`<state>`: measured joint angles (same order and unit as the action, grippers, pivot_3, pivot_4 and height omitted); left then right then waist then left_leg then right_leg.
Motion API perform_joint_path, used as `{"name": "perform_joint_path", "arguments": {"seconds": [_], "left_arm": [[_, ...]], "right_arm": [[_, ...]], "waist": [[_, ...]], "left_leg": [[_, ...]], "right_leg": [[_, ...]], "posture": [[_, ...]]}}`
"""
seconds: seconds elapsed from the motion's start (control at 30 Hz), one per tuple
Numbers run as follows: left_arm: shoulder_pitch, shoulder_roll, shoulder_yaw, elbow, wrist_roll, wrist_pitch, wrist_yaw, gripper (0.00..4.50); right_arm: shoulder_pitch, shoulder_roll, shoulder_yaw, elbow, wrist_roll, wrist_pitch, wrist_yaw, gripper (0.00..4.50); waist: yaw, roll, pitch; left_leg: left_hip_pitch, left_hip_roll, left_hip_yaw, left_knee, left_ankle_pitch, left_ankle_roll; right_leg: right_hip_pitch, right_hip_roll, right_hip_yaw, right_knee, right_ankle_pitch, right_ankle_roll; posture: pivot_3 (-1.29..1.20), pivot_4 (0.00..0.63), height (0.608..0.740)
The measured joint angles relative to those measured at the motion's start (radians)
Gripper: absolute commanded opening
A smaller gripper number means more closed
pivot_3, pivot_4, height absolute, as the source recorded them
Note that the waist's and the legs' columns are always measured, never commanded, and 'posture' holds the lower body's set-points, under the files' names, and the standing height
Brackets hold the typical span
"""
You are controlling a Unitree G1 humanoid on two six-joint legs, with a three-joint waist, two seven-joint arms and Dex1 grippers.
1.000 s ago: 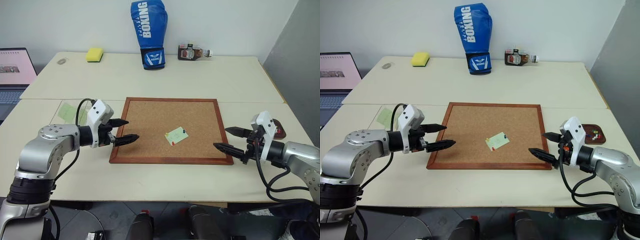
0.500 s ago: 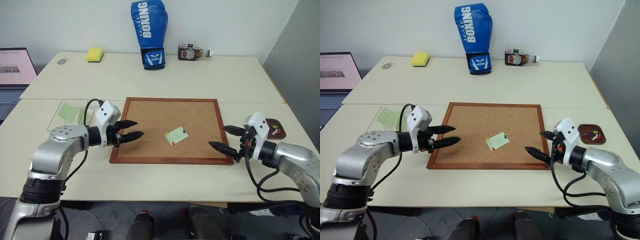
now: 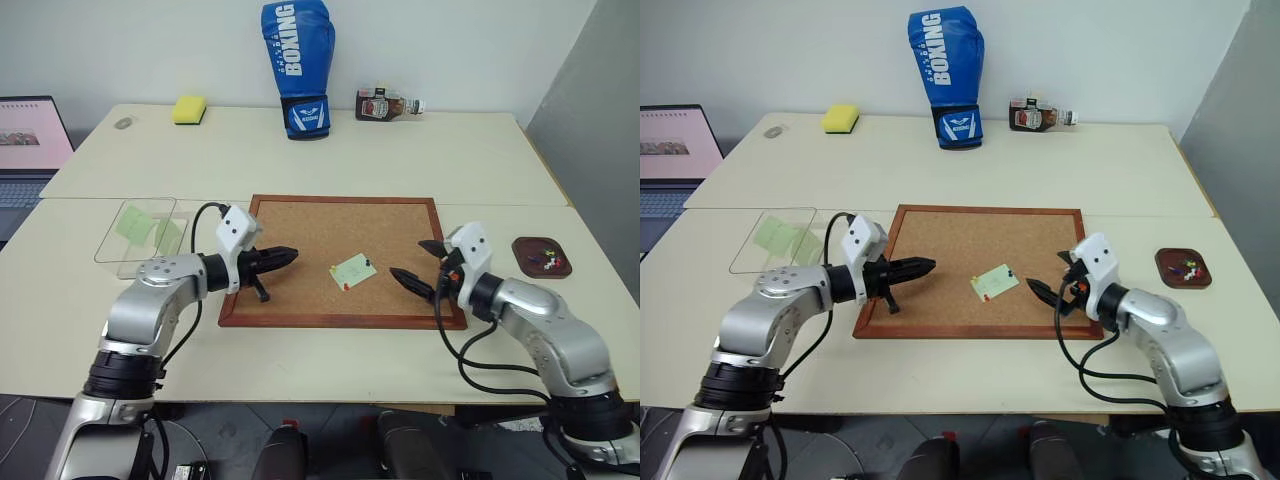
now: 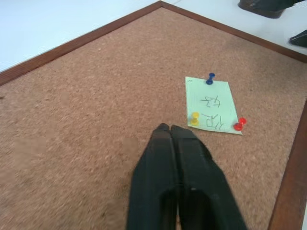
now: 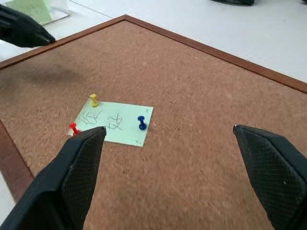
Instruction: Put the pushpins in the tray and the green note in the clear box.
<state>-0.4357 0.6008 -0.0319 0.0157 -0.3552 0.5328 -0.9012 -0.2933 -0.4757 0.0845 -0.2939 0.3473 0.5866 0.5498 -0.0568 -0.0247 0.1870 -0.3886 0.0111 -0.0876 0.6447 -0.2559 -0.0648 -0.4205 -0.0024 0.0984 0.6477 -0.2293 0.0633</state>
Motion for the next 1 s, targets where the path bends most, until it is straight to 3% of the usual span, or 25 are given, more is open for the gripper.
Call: {"name": "perform_joint_path", "arguments": {"seconds": [0.27,0.67,0.77,1.0], "left_arm": [[0.015,-0.078,-0.056,0.126,0.086,-0.088,0.042,0.02],[0.010,-0.076,-0.080,0.173,0.130,-0.181,0.034,0.02],[0.009,-0.072,-0.080,0.175,0.133,-0.188,0.027,0.00],[0.009,-0.066,-0.080,0.175,0.136,-0.189,0.025,0.00]], "right_arm": [[-0.070,0.117,0.080,0.131,-0.097,-0.069,-0.042,4.50],[-0.157,0.239,0.132,0.384,-0.207,-0.177,-0.073,4.50],[-0.163,0.249,0.131,0.425,-0.214,-0.196,-0.075,4.07],[-0.169,0.254,0.118,0.448,-0.217,-0.211,-0.069,2.56]], "waist": [[0.000,0.000,0.000],[-0.002,0.001,-0.001],[-0.002,0.001,-0.001],[-0.002,0.001,-0.001]], "left_leg": [[0.001,0.000,0.000,0.000,0.000,0.000],[0.009,0.000,0.000,0.000,0.000,0.000],[0.009,0.000,0.000,0.000,0.000,0.000],[0.009,0.000,0.000,0.000,0.000,0.000]], "right_leg": [[0.001,0.000,0.000,0.001,0.000,0.000],[0.007,0.000,0.000,0.001,0.000,0.000],[0.007,0.000,0.000,0.001,0.000,0.000],[0.007,0.000,0.000,0.001,0.000,0.000]], "posture": [[0.00,0.150,0.740],[0.00,0.150,0.740],[0.00,0.150,0.740],[0.00,0.150,0.740]]}}
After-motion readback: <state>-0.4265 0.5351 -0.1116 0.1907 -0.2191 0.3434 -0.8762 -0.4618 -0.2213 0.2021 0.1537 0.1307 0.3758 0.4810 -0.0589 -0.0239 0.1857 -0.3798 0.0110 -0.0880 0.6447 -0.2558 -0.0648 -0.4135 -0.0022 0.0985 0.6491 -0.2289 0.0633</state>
